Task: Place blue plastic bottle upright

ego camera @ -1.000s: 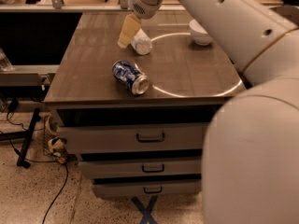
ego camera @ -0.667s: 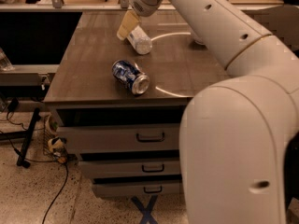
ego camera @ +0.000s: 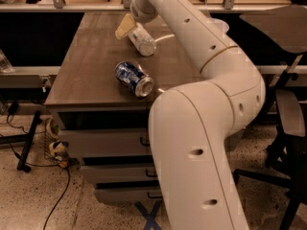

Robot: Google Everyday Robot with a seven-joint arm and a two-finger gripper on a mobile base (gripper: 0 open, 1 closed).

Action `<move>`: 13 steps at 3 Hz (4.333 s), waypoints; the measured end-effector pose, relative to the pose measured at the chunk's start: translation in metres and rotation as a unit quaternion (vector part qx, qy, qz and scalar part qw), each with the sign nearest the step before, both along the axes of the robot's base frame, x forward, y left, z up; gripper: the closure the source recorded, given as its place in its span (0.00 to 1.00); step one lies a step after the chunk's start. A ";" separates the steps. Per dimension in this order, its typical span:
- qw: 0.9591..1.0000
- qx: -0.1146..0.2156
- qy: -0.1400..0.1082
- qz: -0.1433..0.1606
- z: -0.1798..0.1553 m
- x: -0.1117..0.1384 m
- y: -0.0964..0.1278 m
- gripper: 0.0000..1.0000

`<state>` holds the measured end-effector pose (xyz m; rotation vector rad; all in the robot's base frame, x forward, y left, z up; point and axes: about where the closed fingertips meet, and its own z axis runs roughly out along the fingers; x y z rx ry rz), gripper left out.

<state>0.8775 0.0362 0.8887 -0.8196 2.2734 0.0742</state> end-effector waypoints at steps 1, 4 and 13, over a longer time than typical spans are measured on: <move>0.999 0.008 0.021 -0.025 -0.014 0.011 0.007 0.00; 0.993 -0.052 0.084 -0.066 -0.040 -0.001 0.013 0.26; 0.987 0.133 -0.080 0.040 0.047 0.004 -0.069 1.00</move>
Offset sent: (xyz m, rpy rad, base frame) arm 0.0566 0.0203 -0.0078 -0.0711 0.1467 -0.1103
